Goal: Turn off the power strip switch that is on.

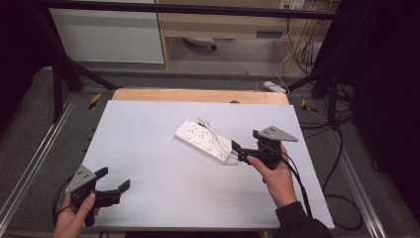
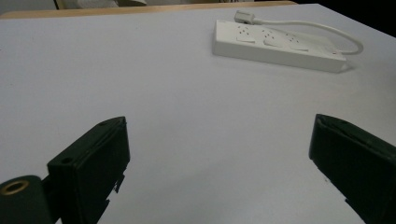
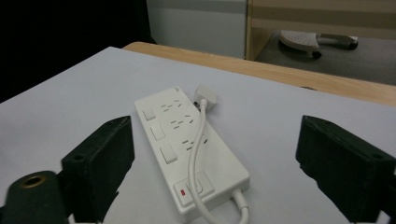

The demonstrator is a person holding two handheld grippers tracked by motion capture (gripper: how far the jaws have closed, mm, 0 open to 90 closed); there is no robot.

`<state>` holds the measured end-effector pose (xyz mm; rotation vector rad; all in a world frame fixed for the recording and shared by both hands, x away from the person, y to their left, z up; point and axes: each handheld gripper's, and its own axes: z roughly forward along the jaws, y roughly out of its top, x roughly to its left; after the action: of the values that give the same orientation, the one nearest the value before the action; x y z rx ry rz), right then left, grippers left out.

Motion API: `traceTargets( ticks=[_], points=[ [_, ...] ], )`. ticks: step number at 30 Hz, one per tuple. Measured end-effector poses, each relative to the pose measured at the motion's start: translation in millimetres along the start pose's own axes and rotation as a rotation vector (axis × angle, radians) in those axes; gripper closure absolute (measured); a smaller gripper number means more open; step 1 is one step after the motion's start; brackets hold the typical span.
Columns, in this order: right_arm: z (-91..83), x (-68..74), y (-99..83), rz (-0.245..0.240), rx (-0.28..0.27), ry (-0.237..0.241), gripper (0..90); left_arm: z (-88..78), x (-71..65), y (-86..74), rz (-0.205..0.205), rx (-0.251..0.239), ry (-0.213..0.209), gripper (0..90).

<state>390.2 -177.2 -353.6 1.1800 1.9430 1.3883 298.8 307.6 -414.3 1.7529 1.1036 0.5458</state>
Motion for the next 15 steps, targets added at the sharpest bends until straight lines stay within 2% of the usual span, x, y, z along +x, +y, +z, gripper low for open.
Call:
traceTargets(
  ticks=[1,3,5,6,7,11,15],
  points=[
    [2.2,-0.1,2.9,0.003,-0.008,0.009,20.9,0.2,-0.4,0.2,-0.001,-0.002,0.001,5.2],
    [4.2,-0.2,5.7,0.003,-0.015,0.015,25.8,0.3,-0.6,0.1,0.0,0.0,0.001,5.2],
    [7.2,-0.1,8.2,-0.01,-0.013,0.011,31.7,0.7,-0.6,-0.4,0.004,0.007,0.003,5.1],
    [7.2,-0.1,8.2,-0.01,-0.013,0.011,31.7,0.6,-0.6,-0.5,0.004,0.007,0.003,5.1],
    [10.7,0.3,10.2,-0.02,-0.021,0.002,37.9,0.5,-0.5,-0.4,0.004,0.006,0.003,5.2],
    [18.3,1.6,13.4,-0.033,-0.041,-0.002,51.3,1.1,-0.9,-0.6,0.004,0.01,0.004,5.2],
    [27.1,2.2,16.1,-0.056,-0.047,0.0,60.8,1.3,-0.7,-0.6,0.003,0.011,0.002,5.2]
  ],
)
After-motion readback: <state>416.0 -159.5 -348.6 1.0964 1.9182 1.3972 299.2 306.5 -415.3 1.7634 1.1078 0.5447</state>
